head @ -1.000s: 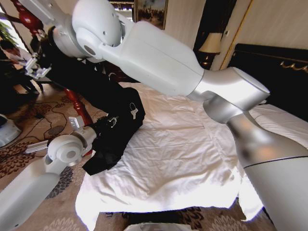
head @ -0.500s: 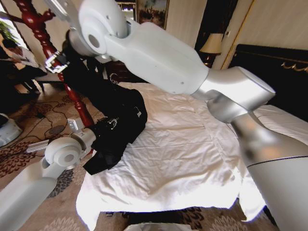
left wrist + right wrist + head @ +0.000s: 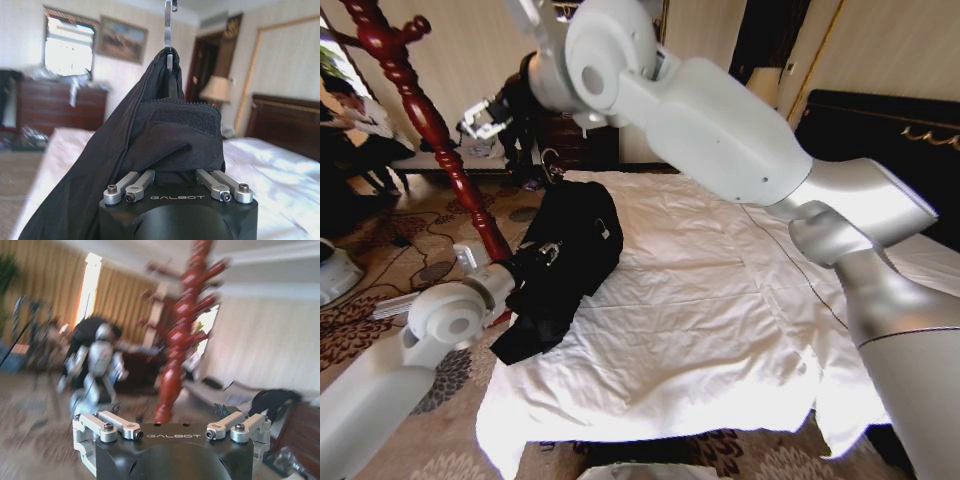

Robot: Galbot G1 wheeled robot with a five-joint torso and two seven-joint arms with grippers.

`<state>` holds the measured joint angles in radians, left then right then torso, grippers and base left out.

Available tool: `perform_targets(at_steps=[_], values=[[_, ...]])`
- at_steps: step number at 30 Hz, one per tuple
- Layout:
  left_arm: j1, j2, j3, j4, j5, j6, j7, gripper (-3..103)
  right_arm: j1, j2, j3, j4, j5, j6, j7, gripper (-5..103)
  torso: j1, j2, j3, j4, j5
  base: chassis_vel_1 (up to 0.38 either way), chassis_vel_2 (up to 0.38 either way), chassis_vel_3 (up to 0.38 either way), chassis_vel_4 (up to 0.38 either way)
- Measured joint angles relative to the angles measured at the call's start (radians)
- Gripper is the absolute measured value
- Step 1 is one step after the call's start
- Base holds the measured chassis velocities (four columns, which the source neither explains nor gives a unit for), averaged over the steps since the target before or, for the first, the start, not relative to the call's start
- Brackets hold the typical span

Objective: Pick up the clothes from the bed and hang them on the clothes hanger.

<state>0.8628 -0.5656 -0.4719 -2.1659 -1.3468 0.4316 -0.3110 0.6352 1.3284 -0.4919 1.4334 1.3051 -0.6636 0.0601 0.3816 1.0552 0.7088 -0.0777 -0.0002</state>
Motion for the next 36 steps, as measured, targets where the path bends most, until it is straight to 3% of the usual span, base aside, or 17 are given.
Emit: perform_targets(at_steps=[1,4,11,15,17,19,23,28,31,32,36], values=[[0.000,0.000,0.000,0.000,0.000,0.000,0.000,19,0.000,0.000,0.000,0.000,0.000,0.000,0.000,100,0.000,0.000,0.000,0.0000,0.0000,0.000,0.000,0.000,0.000],[-0.063,0.083,-0.032,0.045,-0.044,-0.001,0.013,19,-0.107,-0.062,0.077,0.010,-0.036,0.046,0.067,100,0.000,0.000,0.000,-0.0003,0.0002,0.000,0.000,0.000,0.000],[-0.200,0.192,-0.046,0.153,-0.157,0.005,0.022,19,-0.318,-0.178,0.175,0.104,-0.044,0.028,0.180,100,0.000,0.000,0.000,-0.0007,0.0007,0.000,0.000,0.000,0.000],[-0.270,0.235,-0.046,0.216,-0.215,0.022,0.024,19,-0.402,-0.197,0.210,0.142,-0.066,0.022,0.189,100,0.000,0.000,0.000,-0.0007,0.0004,0.000,0.000,0.000,0.000],[-0.343,0.262,-0.024,0.284,-0.231,0.034,0.032,19,-0.464,-0.200,0.238,0.161,-0.099,0.022,0.186,100,0.000,0.000,0.000,0.0009,0.0000,0.000,0.000,0.000,0.000],[-0.433,0.273,0.011,0.362,-0.245,0.049,0.046,19,-0.535,-0.215,0.271,0.182,-0.143,0.022,0.175,100,0.000,0.000,0.000,0.0003,-0.0001,0.000,0.000,0.000,0.000],[-0.512,0.278,0.045,0.442,-0.246,0.070,0.077,19,-0.616,-0.248,0.304,0.203,-0.203,0.035,0.158,100,0.000,0.000,0.000,-0.0006,0.0004,0.000,0.000,0.000,0.000],[-0.604,0.257,0.118,0.522,-0.241,0.086,0.101,19,-0.683,-0.288,0.335,0.220,-0.265,0.054,0.129,100,0.000,0.000,0.000,0.0000,-0.0001,0.000,0.000,0.000,0.000],[-0.741,0.207,0.243,0.600,-0.239,0.106,0.120,19,-0.726,-0.319,0.363,0.228,-0.292,0.075,0.114,100,0.000,0.000,0.000,0.0000,0.0000,0.000,0.000,0.000,0.000],[-0.741,0.207,0.243,0.600,-0.239,0.106,0.120,19,-0.726,-0.319,0.363,0.228,-0.292,0.075,0.114,100,0.000,0.000,0.000,0.0000,0.0000,0.000,0.000,0.000,0.000],[-0.949,0.114,0.417,0.713,-0.238,0.133,0.145,19,-0.769,-0.347,0.394,0.253,-0.299,0.083,0.110,100,0.000,0.000,0.000,-0.0005,0.0003,0.000,0.000,0.000,0.000]])
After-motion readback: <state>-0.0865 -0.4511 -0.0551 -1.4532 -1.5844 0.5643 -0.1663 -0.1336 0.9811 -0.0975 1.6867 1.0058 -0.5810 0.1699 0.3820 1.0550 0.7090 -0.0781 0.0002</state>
